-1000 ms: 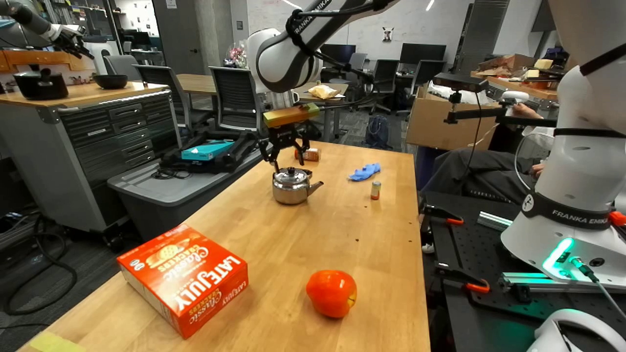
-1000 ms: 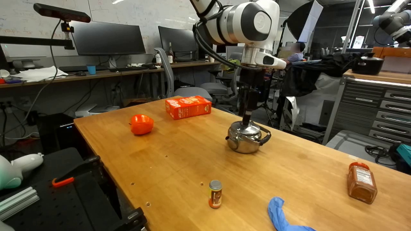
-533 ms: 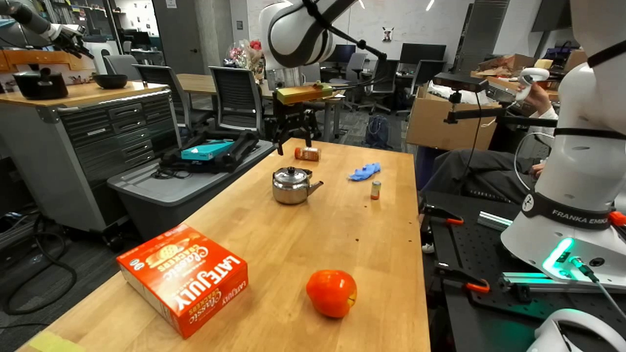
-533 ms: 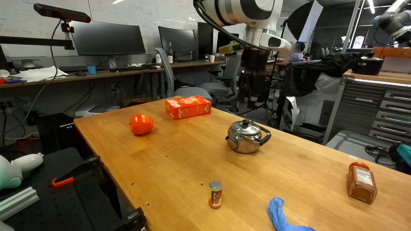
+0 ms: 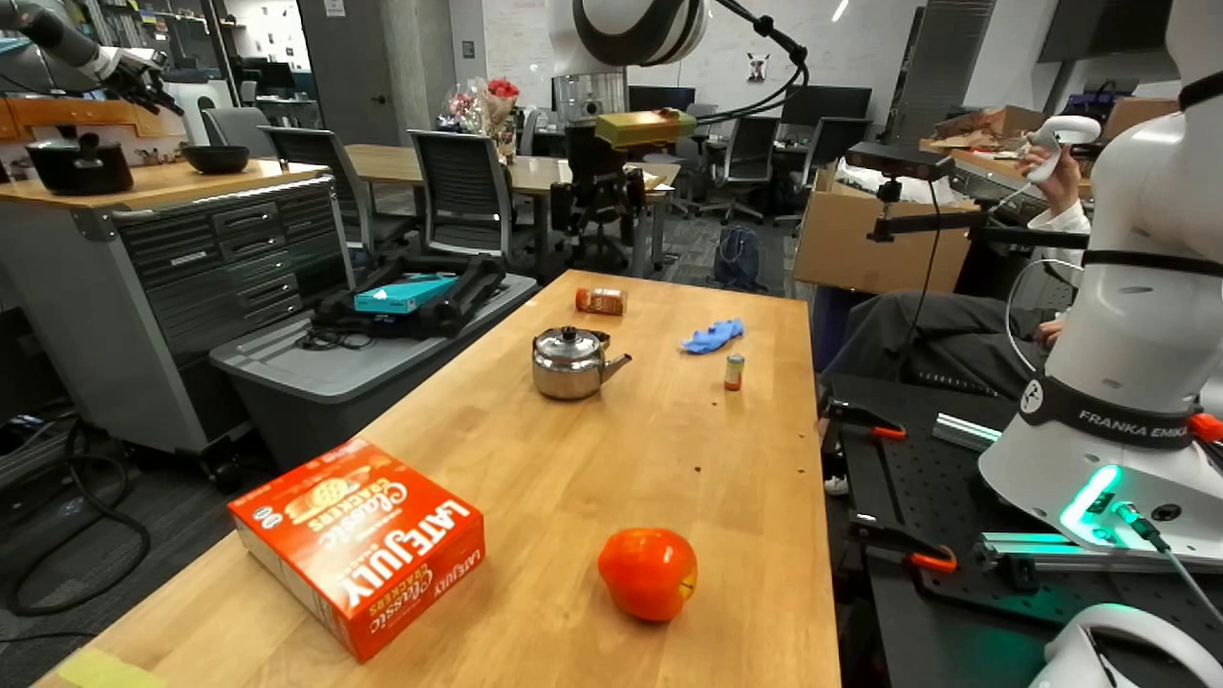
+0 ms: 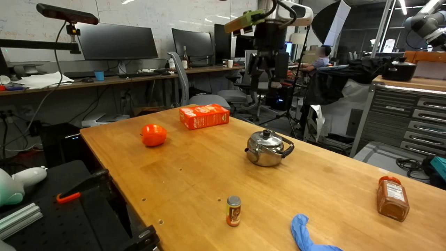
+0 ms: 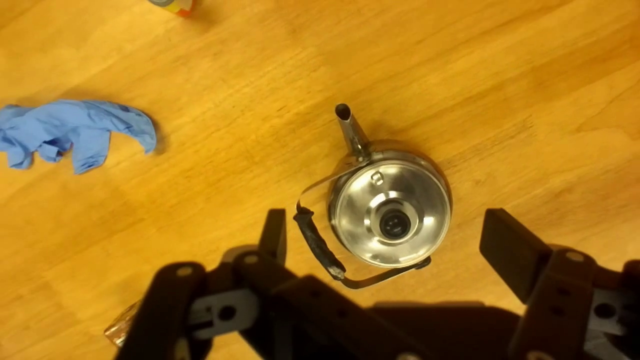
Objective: Put the lid on the kettle
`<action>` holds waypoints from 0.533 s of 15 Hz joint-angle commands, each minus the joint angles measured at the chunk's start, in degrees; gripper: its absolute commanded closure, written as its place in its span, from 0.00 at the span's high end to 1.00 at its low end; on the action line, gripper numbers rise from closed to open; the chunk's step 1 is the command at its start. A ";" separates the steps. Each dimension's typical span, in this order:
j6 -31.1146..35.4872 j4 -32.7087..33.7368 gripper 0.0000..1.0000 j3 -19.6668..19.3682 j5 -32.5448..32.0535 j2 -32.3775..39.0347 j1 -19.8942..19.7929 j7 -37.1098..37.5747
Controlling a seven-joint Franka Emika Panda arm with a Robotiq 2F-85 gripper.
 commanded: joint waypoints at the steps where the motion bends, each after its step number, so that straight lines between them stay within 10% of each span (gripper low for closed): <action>1: 1.58 -6.61 1.00 1.31 -4.00 -6.96 -0.52 -6.43; 8: 1.72 -13.85 1.00 3.32 -7.41 -14.09 -0.97 -23.25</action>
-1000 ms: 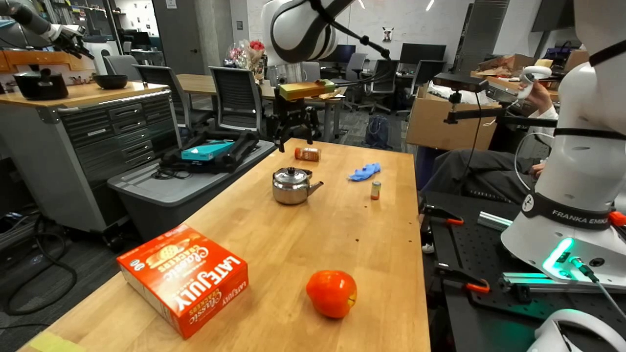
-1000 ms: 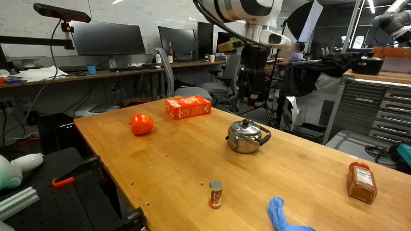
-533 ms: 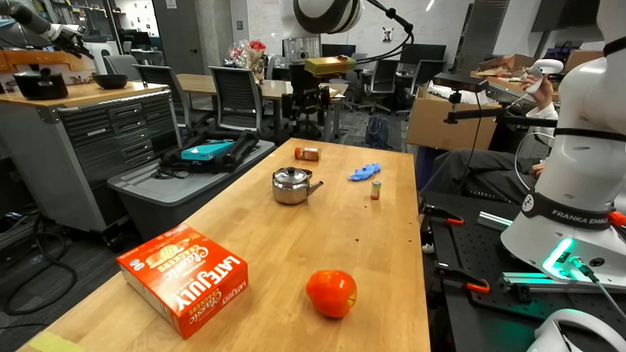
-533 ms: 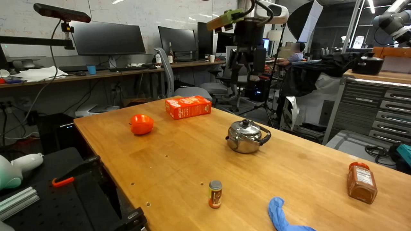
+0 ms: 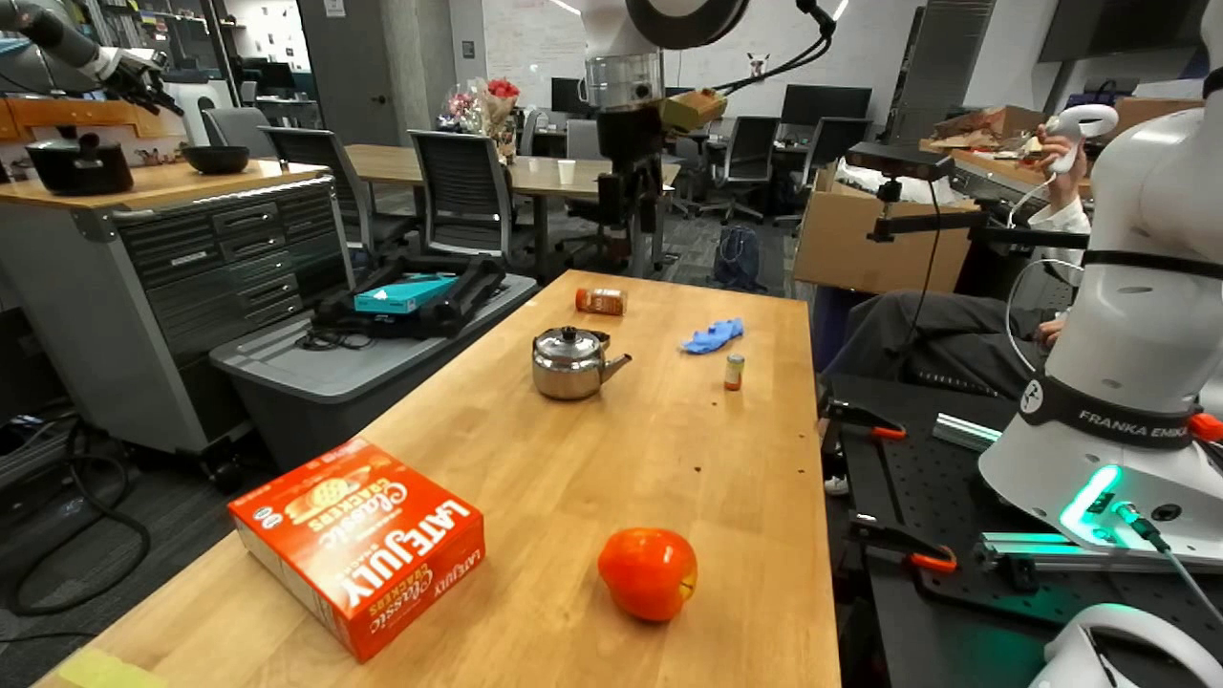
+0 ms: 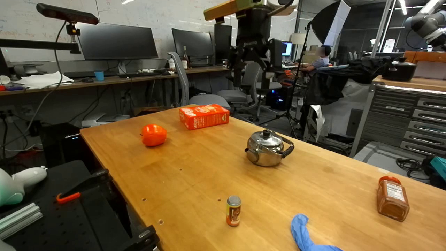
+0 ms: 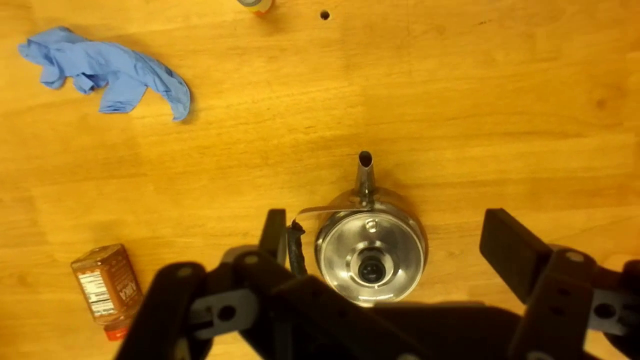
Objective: Put the lid on the kettle
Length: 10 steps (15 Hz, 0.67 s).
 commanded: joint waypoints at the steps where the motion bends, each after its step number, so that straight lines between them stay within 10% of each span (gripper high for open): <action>1: 0.85 -5.19 1.00 1.41 -1.12 -5.67 -1.00 -8.91; 10: -3.73 -10.36 1.00 1.24 -2.40 -12.33 -1.29 -16.34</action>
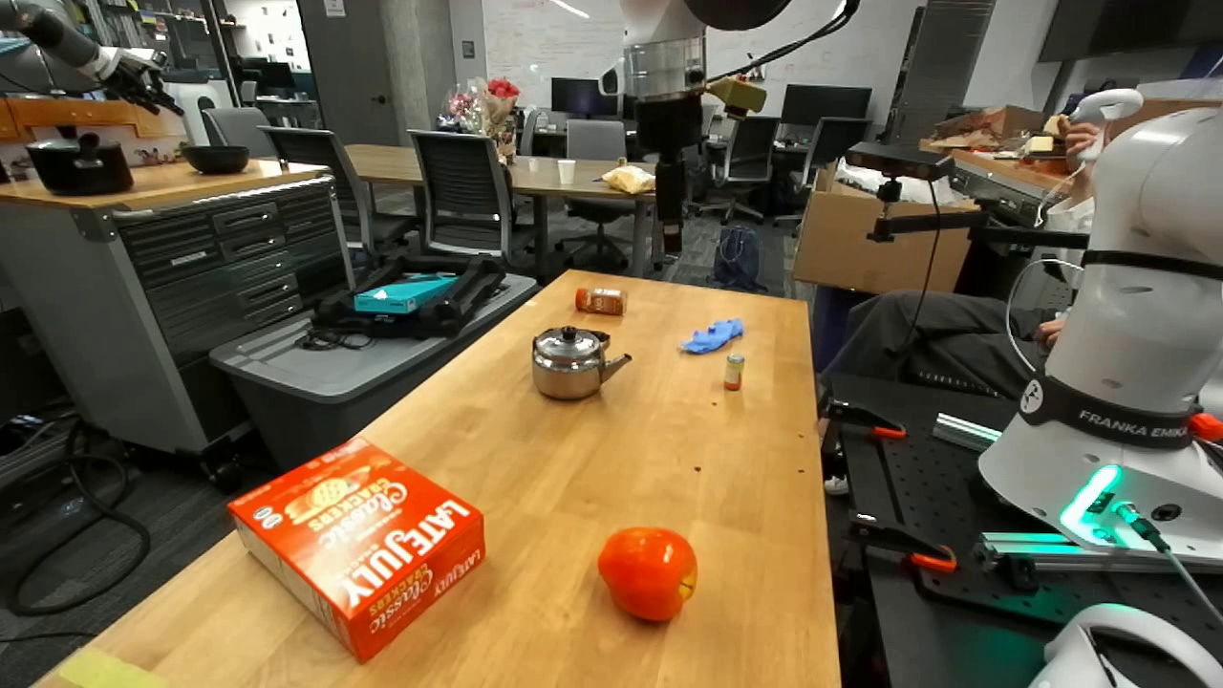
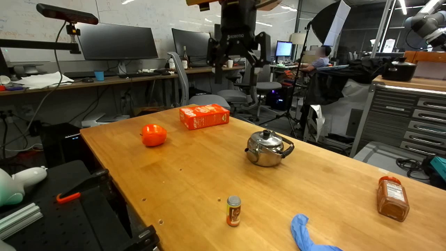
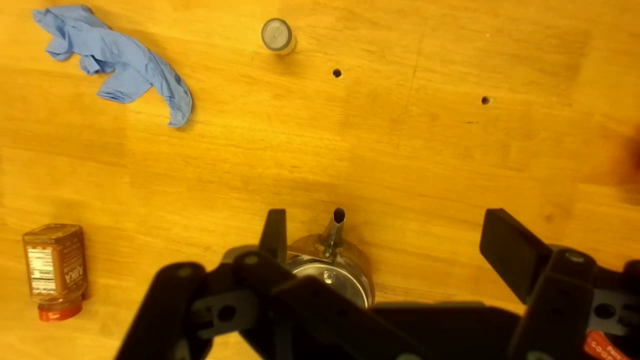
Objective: Put the lid on the kettle
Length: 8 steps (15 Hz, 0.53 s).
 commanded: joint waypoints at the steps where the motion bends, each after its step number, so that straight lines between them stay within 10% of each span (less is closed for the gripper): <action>1: -2.41 -3.00 1.00 0.44 -1.49 -4.77 -1.36 -2.43; 8: -1.53 -2.20 1.00 0.68 -0.29 -2.95 -1.29 -1.39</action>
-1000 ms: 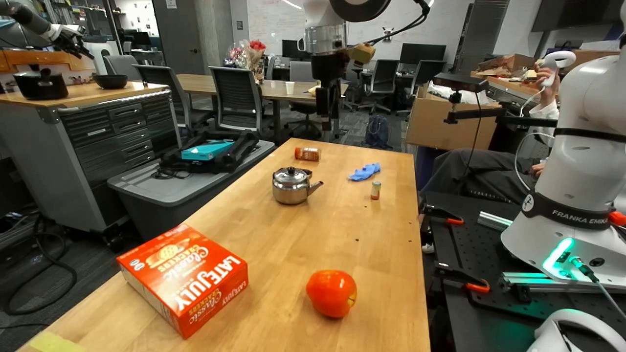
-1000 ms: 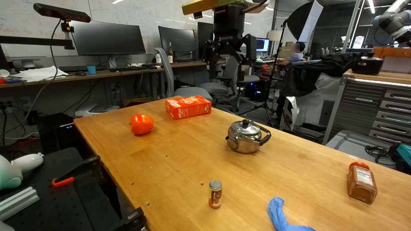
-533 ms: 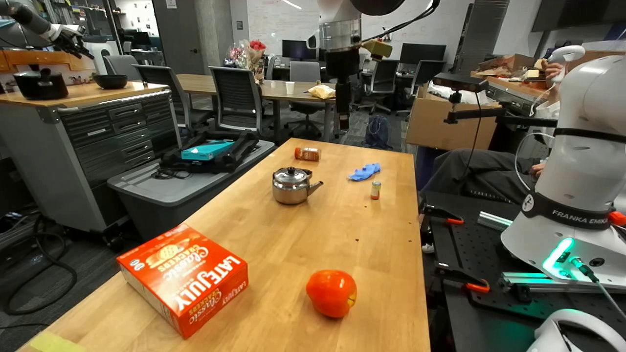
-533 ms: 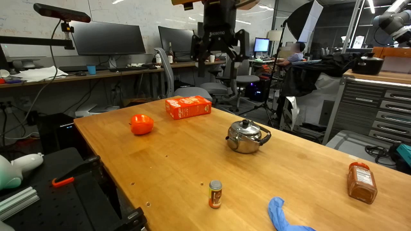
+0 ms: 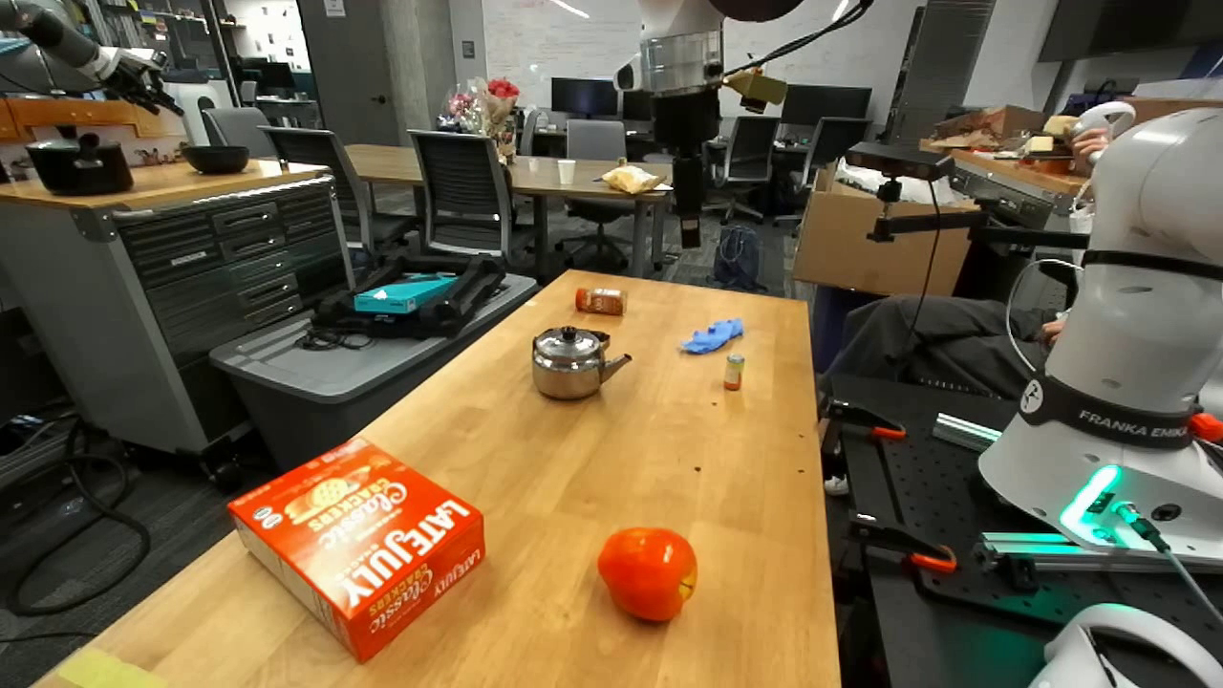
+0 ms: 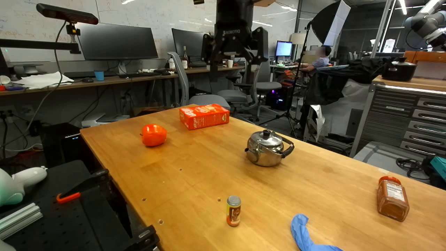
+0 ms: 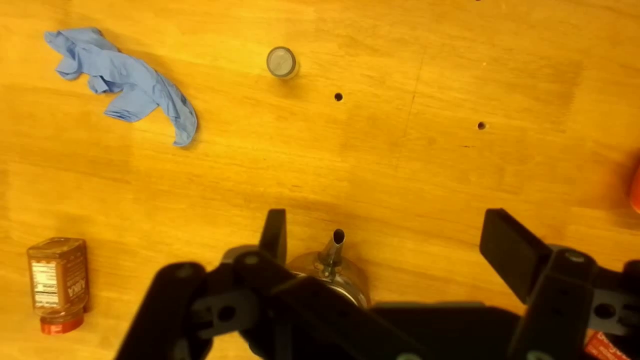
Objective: Put the lid on the kettle
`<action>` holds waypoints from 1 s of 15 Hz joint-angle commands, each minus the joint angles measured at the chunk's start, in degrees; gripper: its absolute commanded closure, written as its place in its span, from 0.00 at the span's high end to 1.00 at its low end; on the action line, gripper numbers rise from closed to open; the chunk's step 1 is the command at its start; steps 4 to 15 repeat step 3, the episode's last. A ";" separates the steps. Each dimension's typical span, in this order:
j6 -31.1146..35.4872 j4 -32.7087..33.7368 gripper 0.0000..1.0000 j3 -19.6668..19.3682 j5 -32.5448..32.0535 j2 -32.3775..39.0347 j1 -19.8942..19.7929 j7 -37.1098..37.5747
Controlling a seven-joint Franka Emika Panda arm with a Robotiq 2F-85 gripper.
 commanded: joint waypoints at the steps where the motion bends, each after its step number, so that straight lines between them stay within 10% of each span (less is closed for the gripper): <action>1: -0.10 0.05 1.00 0.71 0.12 0.01 -0.71 -0.10; 15: -0.10 0.04 1.00 0.71 0.12 0.01 -0.71 -0.11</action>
